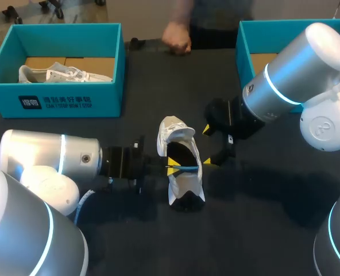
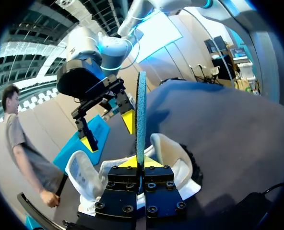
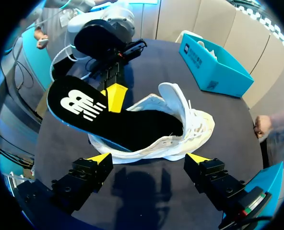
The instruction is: Take the shoe out of the shoebox, open the shoe tongue, remove and reinsert the insole, then place the shoe into the shoebox
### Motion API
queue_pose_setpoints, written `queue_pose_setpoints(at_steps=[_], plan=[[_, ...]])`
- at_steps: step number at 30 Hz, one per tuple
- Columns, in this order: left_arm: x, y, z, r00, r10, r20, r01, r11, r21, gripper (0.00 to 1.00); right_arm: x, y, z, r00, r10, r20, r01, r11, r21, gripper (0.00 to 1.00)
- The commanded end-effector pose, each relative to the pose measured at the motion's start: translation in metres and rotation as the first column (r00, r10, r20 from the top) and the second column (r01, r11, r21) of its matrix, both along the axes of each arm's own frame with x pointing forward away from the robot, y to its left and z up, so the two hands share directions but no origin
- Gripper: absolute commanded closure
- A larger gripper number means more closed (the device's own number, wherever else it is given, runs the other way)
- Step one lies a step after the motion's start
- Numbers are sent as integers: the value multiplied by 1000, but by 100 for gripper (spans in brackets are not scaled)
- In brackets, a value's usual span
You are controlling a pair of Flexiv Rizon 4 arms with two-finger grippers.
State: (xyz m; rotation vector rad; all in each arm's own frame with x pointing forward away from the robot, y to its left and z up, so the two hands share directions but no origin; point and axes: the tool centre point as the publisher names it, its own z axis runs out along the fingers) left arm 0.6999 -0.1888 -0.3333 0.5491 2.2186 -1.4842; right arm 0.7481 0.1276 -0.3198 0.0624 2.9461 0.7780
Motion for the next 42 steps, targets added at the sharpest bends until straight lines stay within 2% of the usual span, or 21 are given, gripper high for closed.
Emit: queue_pose_setpoints(at_steps=[1, 7, 14, 21, 22, 23, 34, 38, 40, 41, 42], plan=[[7, -8, -11, 998, 5, 57, -4, 1000, -17, 100, -1, 1, -1, 1000, -3, 3, 3, 1000, -2, 0], [20, -8, -16, 992, 22, 126, -20, 1000, -14, 100, -1, 1, -1, 1000, -3, 3, 3, 1000, -2, 0], [36, -6, -9, 984, 31, 175, -31, 1000, -3, 100, -1, 1, -1, 1000, -3, 3, 3, 1000, -2, 0], [38, -5, -9, 985, 27, 173, -32, 999, 28, 100, -1, 1, -1, 1000, -3, 3, 3, 1000, -2, 0], [37, -4, -9, 985, 28, 171, -33, 999, 27, 84, -1, 1, -1, 1000, -3, 3, 3, 1000, -2, 0], [35, -4, -7, 985, 28, 169, -33, 999, 26, 78, -1, 1, -1, 1000, -3, 3, 3, 1000, -2, 0], [16, -3, 8, 989, 35, 144, -31, 999, -32, 73, -1, 1, -1, 1000, -3, 3, 3, 1000, -2, 0], [13, -5, 6, 991, 22, 131, -19, 999, -28, 75, -1, 1, -1, 1000, -3, 3, 3, 1000, -2, 0], [14, -6, 3, 992, 19, 128, -16, 1000, -25, 87, -1, 1, -1, 1000, -3, 3, 3, 1000, -2, 0], [15, -7, 1, 992, 16, 128, -14, 1000, -22, 98, -1, 1, -1, 1000, -3, 3, 3, 1000, -2, 0], [15, -7, 1, 991, 12, 130, -10, 1000, -20, 100, -1, 1, -1, 1000, -3, 3, 3, 1000, -2, 0]])
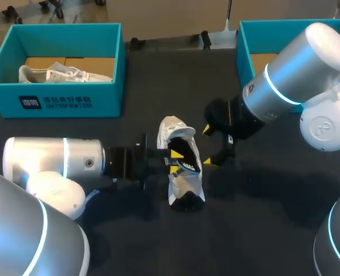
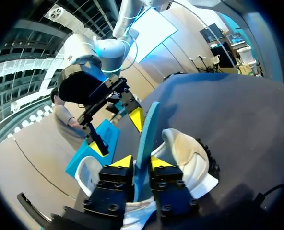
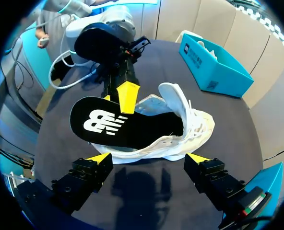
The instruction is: Take the shoe out of the shoebox, open the shoe tongue, remove and reinsert the insole, then place the shoe into the shoebox
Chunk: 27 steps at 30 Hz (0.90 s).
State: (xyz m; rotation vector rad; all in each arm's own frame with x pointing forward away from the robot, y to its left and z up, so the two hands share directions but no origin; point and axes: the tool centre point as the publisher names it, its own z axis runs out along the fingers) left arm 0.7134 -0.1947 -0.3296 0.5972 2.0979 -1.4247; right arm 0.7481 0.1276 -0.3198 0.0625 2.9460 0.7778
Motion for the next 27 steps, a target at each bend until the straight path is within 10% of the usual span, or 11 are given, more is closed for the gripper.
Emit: queue_pose_setpoints(at_steps=[1, 25, 27], plan=[[3, -2, -5, 1000, -9, 7, 9, 1000, 8, 100, -1, 1, -1, 1000, -3, 3, 3, 1000, -2, 0], [38, -2, -21, 997, -6, 77, 3, 999, 48, 100, -1, 1, -1, 1000, -3, 3, 3, 1000, -2, 0], [34, -4, -17, 997, -16, 73, 12, 999, 45, 78, -1, 1, -1, 1000, -3, 3, 3, 1000, -2, 0]])
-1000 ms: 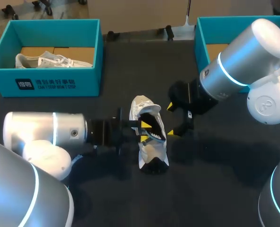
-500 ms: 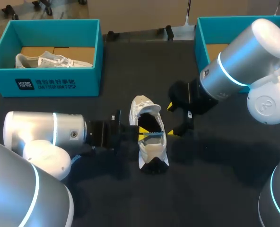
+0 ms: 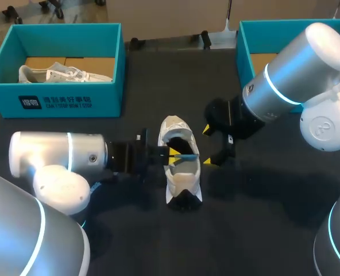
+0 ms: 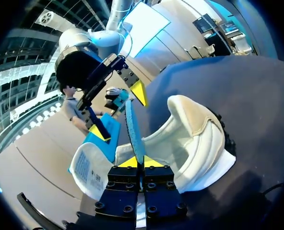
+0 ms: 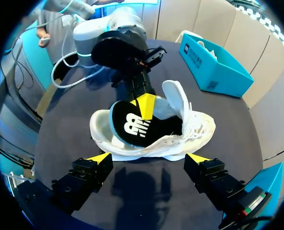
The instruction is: Take the shoe out of the shoebox, open the shoe tongue, remove and reinsert the insole, then place the shoe into the shoebox
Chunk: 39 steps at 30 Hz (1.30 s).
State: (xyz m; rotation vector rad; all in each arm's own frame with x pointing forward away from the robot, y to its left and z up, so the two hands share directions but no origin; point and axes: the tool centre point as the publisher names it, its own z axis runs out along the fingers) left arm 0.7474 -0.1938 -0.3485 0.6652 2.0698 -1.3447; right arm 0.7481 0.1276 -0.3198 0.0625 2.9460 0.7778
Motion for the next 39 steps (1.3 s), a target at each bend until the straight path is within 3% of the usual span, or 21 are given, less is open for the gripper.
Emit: queue_pose_setpoints(at_steps=[1, 3, 14, 17, 19, 21, 23, 31, 39], plan=[[-2, -6, 4, 1000, -11, -2, 11, 1000, 2, 74, -1, 1, -1, 1000, -3, 3, 3, 1000, -2, 0], [-6, -6, 9, 1000, -18, 3, 18, 1000, -8, 69, -1, 1, -1, 1000, -3, 3, 3, 1000, -2, 0], [-27, -2, 21, 1000, -29, 13, 29, 999, -12, 72, -1, 1, -1, 1000, -3, 3, 3, 1000, -2, 0], [-30, -2, 17, 1000, -26, 5, 26, 1000, -7, 81, -1, 1, -1, 1000, -3, 3, 3, 1000, -2, 0], [-31, -2, 15, 1000, -26, 2, 26, 1000, -7, 93, -1, 1, -1, 1000, -3, 3, 3, 1000, -2, 0], [-30, -3, 10, 999, -36, 21, 36, 999, 19, 100, -1, 1, -1, 1000, -3, 3, 3, 1000, -2, 0], [-28, -5, 6, 999, -55, -2, 54, 998, -10, 100, -1, 1, -1, 1000, -3, 3, 3, 1000, -2, 0], [-13, -14, 2, 993, -97, 70, 96, 995, 22, 100, -1, 1, -1, 1000, -3, 3, 3, 1000, -2, 0], [-6, -13, -8, 993, -100, 61, 98, 994, 42, 100, -1, 1, -1, 1000, -3, 3, 3, 1000, -2, 0]])
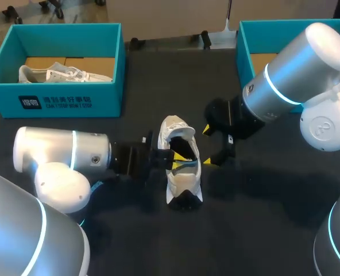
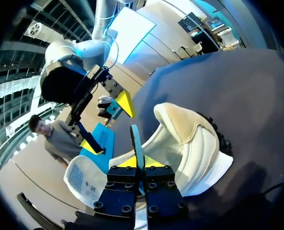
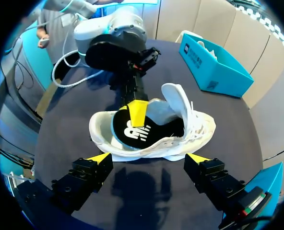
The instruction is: Take the shoe out of the shoebox, open the shoe tongue, remove and reinsert the insole, then place the shoe into the shoebox
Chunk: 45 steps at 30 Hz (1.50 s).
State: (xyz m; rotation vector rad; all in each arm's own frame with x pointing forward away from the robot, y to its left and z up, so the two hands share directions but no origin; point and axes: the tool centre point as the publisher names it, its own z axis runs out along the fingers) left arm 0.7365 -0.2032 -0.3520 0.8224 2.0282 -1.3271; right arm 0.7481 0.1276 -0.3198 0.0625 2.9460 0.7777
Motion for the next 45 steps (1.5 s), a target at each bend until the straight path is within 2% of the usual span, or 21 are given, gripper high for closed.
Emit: queue_pose_setpoints(at_steps=[1, 7, 11, 16, 24, 27, 33, 36, 41, 44, 45], plan=[[4, -3, -6, 1000, -2, -9, 2, 1000, 11, 100, -1, 1, -1, 1000, -3, 3, 3, 1000, -2, 0], [-5, 0, -3, 1000, -7, -26, 7, 1000, 16, 100, -1, 1, -1, 1000, -3, 3, 3, 1000, -2, 0], [-12, 1, 9, 1000, -12, -22, 12, 1000, -6, 58, -1, 1, -1, 1000, -3, 3, 3, 1000, -2, 0], [-19, 4, 25, 1000, -21, 3, 21, 1000, -19, 52, -1, 1, -1, 1000, -3, 3, 3, 1000, -2, 0], [-23, 9, 51, 1000, -24, 5, 24, 998, -54, 50, -1, 1, -1, 1000, -3, 3, 3, 1000, -2, 0], [-24, 10, 54, 999, -50, -16, 50, 998, -29, 40, -1, 1, -1, 1000, -3, 3, 3, 1000, -2, 0], [-26, 13, 62, 996, -87, -11, 87, 996, 8, 31, -1, 1, -1, 1000, -3, 3, 3, 1000, -2, 0], [-24, 15, 70, 993, -118, -8, 118, 992, 34, 16, -1, 1, -1, 1000, -3, 3, 3, 1000, -2, 0], [-20, 18, 76, 983, -181, -27, 183, 978, 100, 17, -1, 1, -1, 1000, -3, 3, 3, 1000, -2, 0], [-19, 22, 82, 968, -249, -10, 248, 955, 163, 8, -1, 1, -1, 1000, -3, 3, 3, 1000, -2, 0], [-17, 23, 84, 964, -261, -46, 265, 946, 187, 13, -1, 1, -1, 1000, -3, 3, 3, 1000, -2, 0]])
